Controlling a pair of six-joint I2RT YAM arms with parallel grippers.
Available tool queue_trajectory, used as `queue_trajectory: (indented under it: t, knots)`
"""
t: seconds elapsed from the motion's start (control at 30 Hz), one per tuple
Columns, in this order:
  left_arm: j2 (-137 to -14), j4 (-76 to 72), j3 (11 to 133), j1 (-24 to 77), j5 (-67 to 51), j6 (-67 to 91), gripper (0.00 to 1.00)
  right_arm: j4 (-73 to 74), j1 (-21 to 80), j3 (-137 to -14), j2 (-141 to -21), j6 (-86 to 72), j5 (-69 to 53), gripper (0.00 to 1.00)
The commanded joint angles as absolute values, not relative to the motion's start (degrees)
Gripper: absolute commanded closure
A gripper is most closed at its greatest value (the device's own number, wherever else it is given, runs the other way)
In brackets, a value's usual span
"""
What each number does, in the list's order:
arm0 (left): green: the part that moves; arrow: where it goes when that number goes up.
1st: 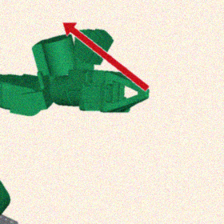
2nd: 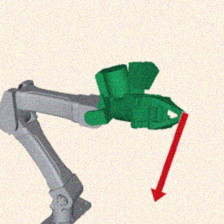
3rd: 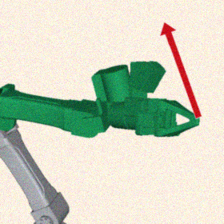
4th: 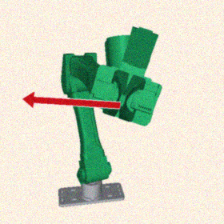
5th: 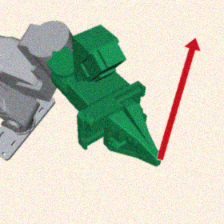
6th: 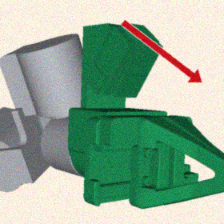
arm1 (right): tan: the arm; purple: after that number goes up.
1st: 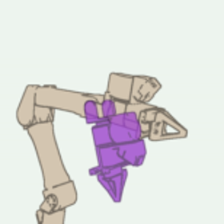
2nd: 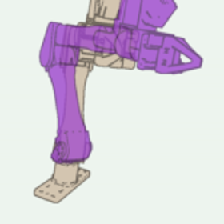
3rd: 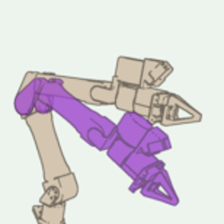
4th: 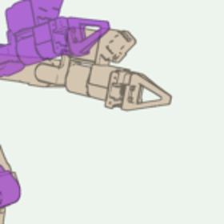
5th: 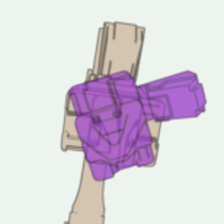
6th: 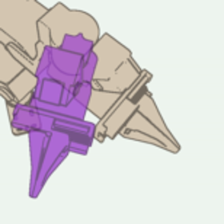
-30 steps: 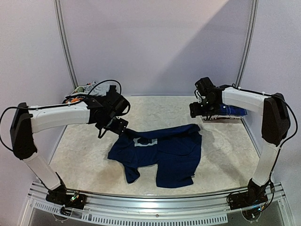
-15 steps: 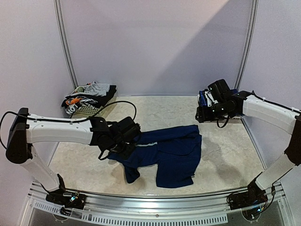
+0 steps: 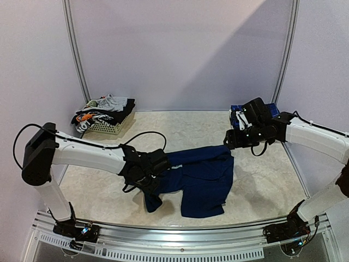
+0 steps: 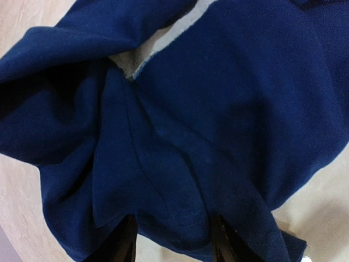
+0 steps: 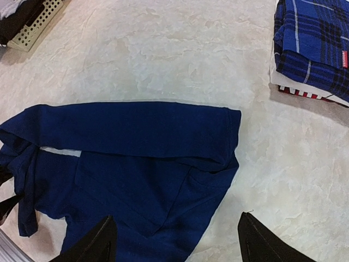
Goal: Fold and stack the mixed laundry pile
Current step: Pick up the crumpled T-shirt from the center of the board.
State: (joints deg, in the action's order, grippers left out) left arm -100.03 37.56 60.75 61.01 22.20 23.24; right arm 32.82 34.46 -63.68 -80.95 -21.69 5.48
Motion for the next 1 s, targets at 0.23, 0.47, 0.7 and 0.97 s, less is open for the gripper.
queue_trajectory:
  t: [0.23,0.47,0.7,0.97]
  knots:
    - [-99.63,38.55,61.54,61.79,27.23,24.69,1.00,31.93,37.32,-61.93,-79.48,-23.55,6.43,0.23]
    - [-92.99,44.25,61.46,61.49,33.85,26.32,1.00,28.83,40.51,-57.47,-79.15,-26.07,3.69,0.23]
    - [-85.90,45.93,58.81,59.11,36.85,27.36,1.00,23.04,41.95,-51.58,-80.33,-30.08,-2.61,0.27]
    - [-82.28,46.58,56.44,57.08,38.29,27.69,1.00,19.31,43.28,-49.87,-86.87,-32.25,-7.78,0.38]
